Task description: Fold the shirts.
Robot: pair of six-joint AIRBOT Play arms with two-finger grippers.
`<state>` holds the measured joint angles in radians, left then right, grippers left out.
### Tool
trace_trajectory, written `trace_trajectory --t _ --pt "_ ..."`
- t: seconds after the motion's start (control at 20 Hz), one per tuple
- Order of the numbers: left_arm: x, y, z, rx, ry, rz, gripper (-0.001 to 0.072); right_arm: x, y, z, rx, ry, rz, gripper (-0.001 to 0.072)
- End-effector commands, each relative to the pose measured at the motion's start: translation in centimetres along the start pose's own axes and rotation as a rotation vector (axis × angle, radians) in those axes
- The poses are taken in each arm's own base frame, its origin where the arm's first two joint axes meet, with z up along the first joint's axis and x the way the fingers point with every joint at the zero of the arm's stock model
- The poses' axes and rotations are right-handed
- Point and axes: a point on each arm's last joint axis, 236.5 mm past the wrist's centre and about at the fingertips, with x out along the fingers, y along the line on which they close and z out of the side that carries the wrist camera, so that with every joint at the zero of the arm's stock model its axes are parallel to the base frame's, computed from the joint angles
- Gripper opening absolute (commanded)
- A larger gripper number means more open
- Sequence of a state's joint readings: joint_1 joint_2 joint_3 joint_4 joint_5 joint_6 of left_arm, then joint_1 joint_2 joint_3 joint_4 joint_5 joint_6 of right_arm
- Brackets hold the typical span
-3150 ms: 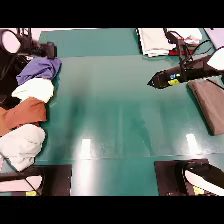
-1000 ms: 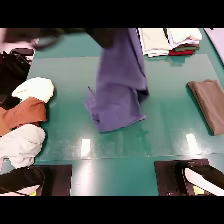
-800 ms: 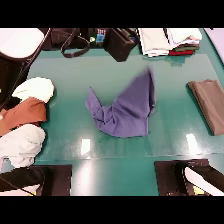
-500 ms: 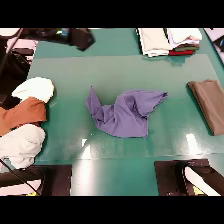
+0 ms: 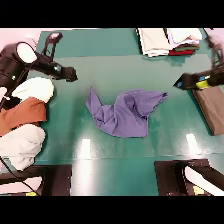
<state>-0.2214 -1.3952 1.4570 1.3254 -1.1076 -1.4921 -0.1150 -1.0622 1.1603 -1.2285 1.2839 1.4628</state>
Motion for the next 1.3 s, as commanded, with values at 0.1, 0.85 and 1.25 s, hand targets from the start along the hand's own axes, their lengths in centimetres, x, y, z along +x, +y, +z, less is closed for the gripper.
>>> trace_trajectory --t 0.1,0.85,1.25 --pt "1.4 0.8 -2.0 -0.023 0.048 0.006 0.0507 8.9 -4.1 -1.0 0.181 0.106 0.009 0.0472" --pt "4.9 -2.4 -2.5 -0.147 0.093 -0.162 0.0508 13.3 -3.7 2.7 0.045 0.14 0.026 0.0014" --pt "13.6 -4.4 -4.8 -0.221 0.173 -0.219 0.0507 11.2 -2.7 3.2 0.023 0.116 0.033 0.0014"
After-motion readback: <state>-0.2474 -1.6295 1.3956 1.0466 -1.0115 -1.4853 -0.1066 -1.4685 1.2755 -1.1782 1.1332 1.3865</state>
